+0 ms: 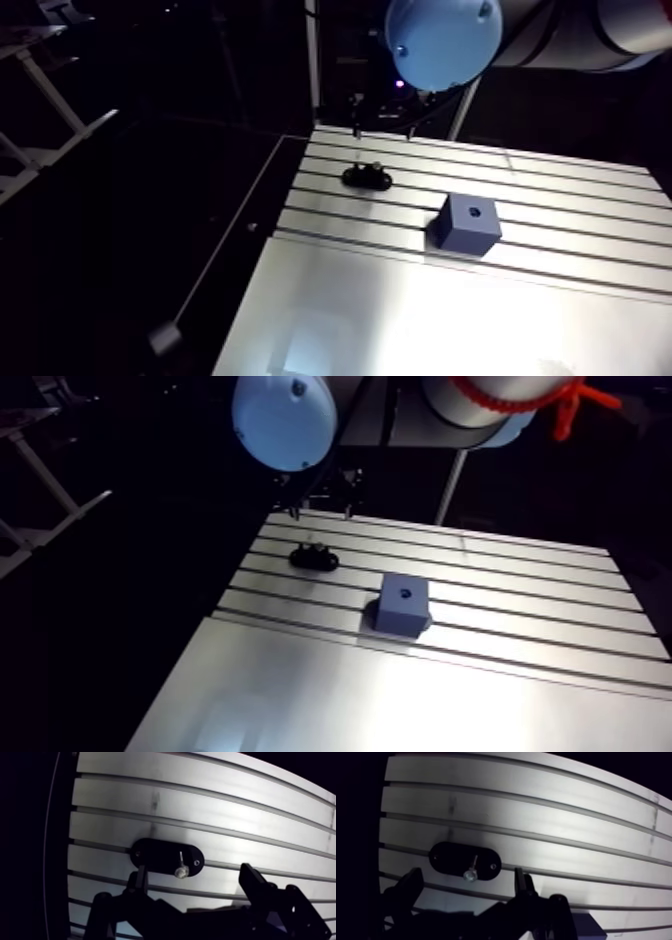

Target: Pick up the M10 bolt and insert it into the hex recess until seated.

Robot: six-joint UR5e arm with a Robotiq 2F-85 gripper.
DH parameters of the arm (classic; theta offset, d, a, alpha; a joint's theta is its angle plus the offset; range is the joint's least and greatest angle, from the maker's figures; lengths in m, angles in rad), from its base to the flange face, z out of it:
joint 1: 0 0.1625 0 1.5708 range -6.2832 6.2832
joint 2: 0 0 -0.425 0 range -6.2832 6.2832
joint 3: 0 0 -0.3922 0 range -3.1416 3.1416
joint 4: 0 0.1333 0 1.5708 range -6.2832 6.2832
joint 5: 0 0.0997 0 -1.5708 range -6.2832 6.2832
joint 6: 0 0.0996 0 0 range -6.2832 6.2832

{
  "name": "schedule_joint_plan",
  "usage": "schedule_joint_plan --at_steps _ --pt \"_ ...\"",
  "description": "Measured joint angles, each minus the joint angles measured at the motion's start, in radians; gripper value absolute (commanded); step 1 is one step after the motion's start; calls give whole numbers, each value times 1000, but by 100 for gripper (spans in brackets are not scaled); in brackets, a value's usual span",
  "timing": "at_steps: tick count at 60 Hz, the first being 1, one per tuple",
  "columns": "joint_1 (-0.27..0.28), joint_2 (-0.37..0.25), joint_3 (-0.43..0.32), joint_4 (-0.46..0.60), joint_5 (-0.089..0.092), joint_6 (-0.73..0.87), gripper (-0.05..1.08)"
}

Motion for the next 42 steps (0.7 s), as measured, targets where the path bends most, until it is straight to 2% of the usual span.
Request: schedule_joint_plan --at_steps 31,42 --pt "5 31 34 -43 -3 -18 25" --pt "5 42 41 -55 -3 -23 27"
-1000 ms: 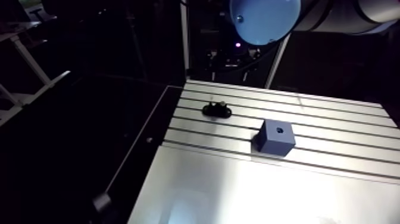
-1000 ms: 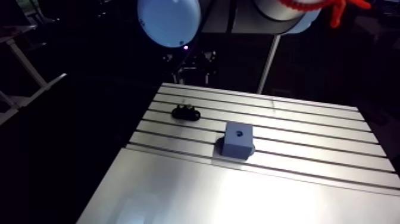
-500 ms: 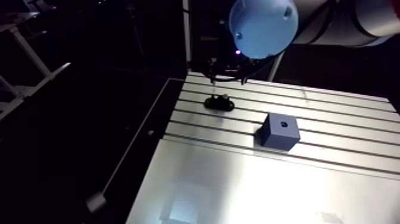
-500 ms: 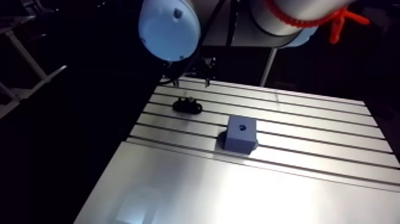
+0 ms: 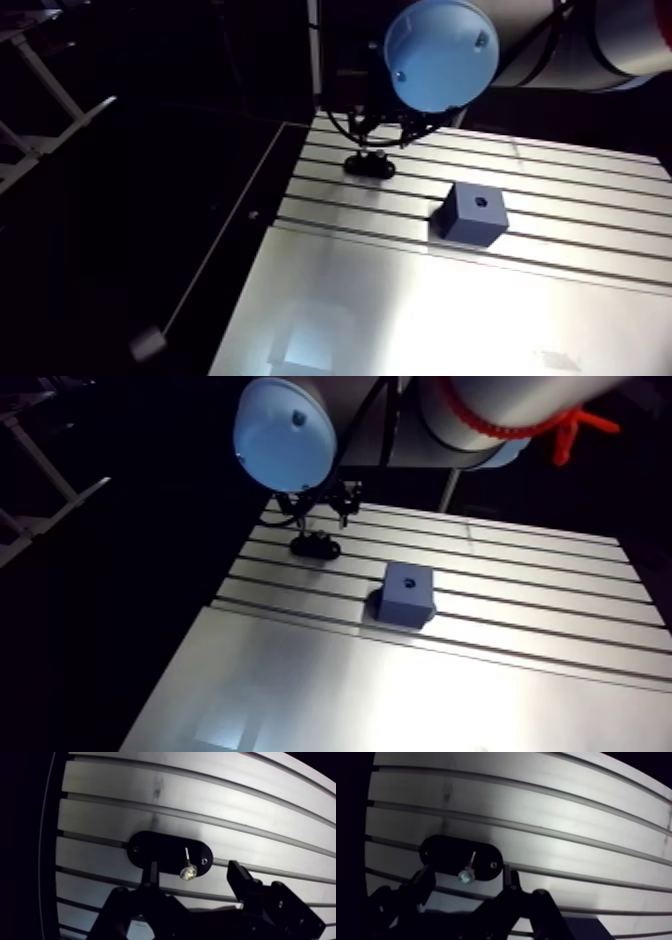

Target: Pick up the M10 bolt and insert it into the hex recess until seated.

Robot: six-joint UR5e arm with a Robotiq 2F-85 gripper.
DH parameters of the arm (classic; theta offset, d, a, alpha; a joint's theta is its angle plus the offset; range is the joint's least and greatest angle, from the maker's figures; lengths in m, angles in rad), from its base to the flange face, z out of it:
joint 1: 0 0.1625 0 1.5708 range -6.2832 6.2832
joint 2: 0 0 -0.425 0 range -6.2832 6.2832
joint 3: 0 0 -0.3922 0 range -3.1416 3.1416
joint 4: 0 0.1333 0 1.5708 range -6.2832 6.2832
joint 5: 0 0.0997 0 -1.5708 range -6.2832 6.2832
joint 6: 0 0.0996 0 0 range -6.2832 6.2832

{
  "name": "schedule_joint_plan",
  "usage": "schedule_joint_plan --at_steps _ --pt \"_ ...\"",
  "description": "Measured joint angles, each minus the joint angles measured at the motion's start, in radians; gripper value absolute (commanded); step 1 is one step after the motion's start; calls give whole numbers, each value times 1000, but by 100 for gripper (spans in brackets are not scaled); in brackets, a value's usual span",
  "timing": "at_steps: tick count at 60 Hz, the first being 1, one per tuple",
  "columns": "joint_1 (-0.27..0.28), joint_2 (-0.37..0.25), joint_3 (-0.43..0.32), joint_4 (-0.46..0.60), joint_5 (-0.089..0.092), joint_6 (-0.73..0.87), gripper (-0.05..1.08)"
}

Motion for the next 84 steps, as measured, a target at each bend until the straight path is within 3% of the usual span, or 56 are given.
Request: schedule_joint_plan --at_steps 41,84 --pt "5 17 2 -6 2 -9 44" --pt "5 19 2 -4 2 -8 56"
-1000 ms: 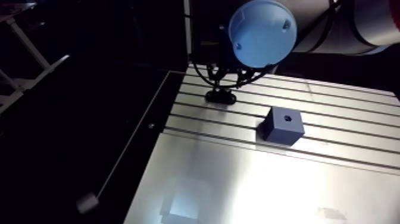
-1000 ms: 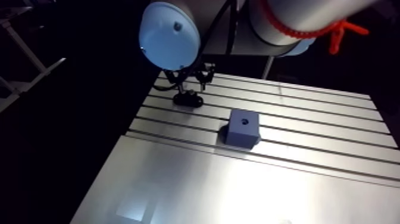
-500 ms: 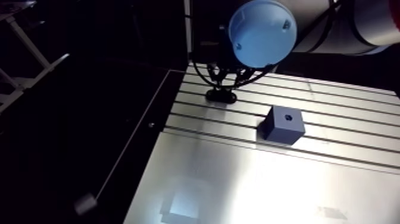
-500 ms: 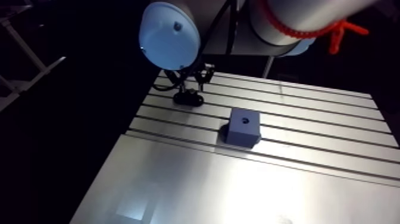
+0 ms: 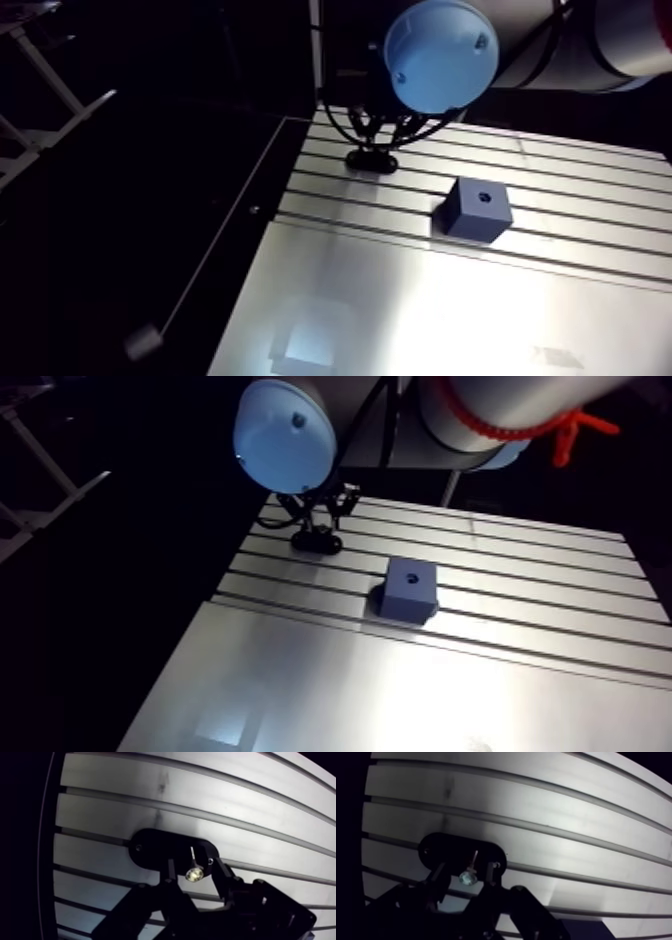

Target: Pick up the M10 bolt and insert it into the hex recess until seated.

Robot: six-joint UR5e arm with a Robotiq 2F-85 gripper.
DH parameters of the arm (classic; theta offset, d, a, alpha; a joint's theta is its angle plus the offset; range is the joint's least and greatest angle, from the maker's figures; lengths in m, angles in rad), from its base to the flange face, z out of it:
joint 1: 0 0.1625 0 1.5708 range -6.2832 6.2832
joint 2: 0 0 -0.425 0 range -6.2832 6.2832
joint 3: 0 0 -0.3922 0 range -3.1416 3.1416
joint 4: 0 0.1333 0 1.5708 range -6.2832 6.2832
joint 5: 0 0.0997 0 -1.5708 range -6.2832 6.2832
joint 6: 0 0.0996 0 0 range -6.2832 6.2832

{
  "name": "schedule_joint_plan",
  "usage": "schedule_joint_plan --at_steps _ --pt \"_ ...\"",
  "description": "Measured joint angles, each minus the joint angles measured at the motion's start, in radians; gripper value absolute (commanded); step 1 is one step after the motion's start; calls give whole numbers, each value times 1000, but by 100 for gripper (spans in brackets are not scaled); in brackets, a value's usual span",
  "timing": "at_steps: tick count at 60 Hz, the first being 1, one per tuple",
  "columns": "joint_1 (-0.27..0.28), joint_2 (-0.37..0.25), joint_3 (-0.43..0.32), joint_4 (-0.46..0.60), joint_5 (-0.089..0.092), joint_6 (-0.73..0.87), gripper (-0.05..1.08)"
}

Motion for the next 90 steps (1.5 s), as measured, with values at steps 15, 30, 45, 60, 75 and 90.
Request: schedule_joint_plan --at_steps 15,30,45,60,75,90 --pt "1 0 0 0 1 0 57" --pt "1 0 1 0 1 0 59" --pt "1 0 2 1 0 0 60" --pt "1 0 3 2 0 0 62" --pt "2 0 3 4 0 -1 64" --pt "2 0 3 5 0 -1 65"
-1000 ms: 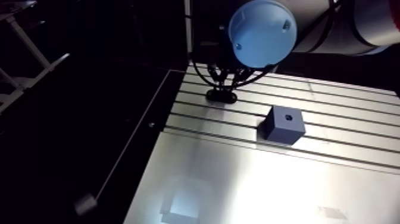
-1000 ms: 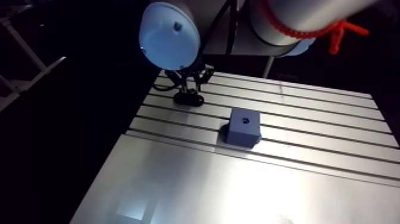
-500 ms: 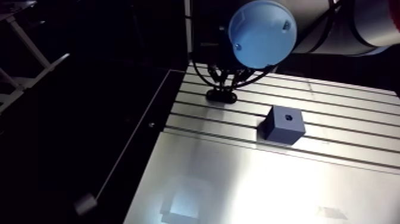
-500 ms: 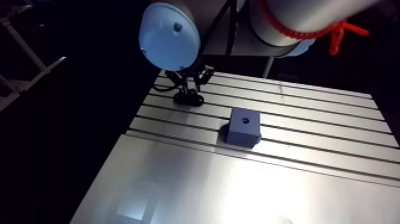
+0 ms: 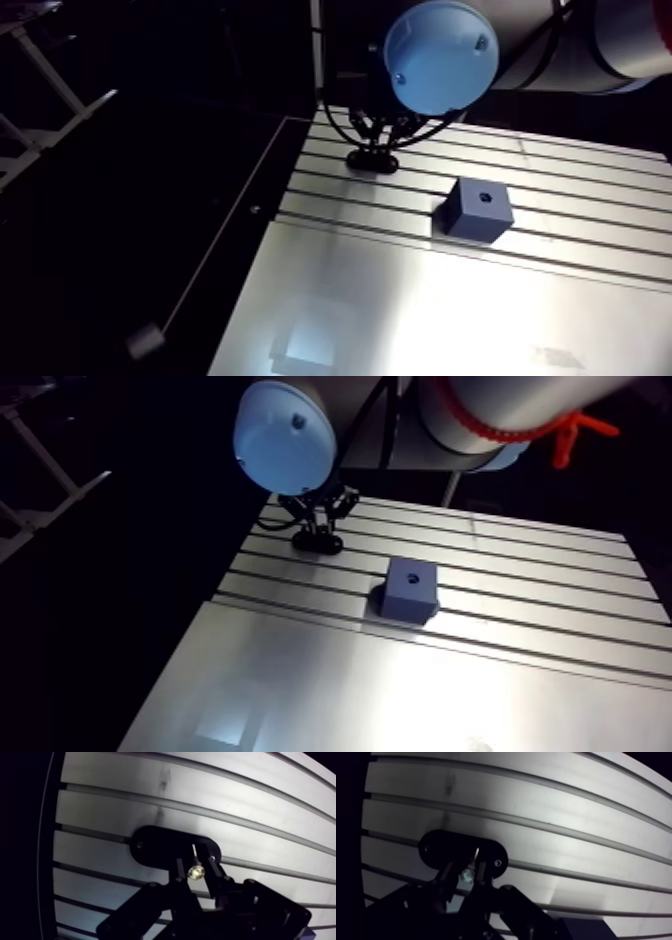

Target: Pick up the M10 bolt and insert it into the hex recess until seated.

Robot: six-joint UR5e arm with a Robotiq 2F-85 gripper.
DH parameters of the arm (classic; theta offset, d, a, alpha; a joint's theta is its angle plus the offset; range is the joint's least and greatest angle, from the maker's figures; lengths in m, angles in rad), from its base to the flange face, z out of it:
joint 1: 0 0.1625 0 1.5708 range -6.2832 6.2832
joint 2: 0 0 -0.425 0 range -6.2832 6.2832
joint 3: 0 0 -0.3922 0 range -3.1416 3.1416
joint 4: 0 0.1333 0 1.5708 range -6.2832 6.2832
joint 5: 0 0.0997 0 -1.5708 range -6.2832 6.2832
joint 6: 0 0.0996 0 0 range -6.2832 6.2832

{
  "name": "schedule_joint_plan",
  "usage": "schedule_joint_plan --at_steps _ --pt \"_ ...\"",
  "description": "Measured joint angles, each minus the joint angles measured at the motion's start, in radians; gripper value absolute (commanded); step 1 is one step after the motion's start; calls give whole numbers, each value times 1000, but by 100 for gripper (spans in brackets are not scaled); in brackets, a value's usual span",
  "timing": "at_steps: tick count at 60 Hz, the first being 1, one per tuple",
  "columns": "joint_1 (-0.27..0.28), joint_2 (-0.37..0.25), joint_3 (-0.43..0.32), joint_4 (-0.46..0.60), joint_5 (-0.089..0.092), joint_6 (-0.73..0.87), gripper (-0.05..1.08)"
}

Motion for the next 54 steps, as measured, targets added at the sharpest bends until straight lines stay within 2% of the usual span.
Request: schedule_joint_plan --at_steps 54 --pt "2 1 0 3 -2 -2 67"
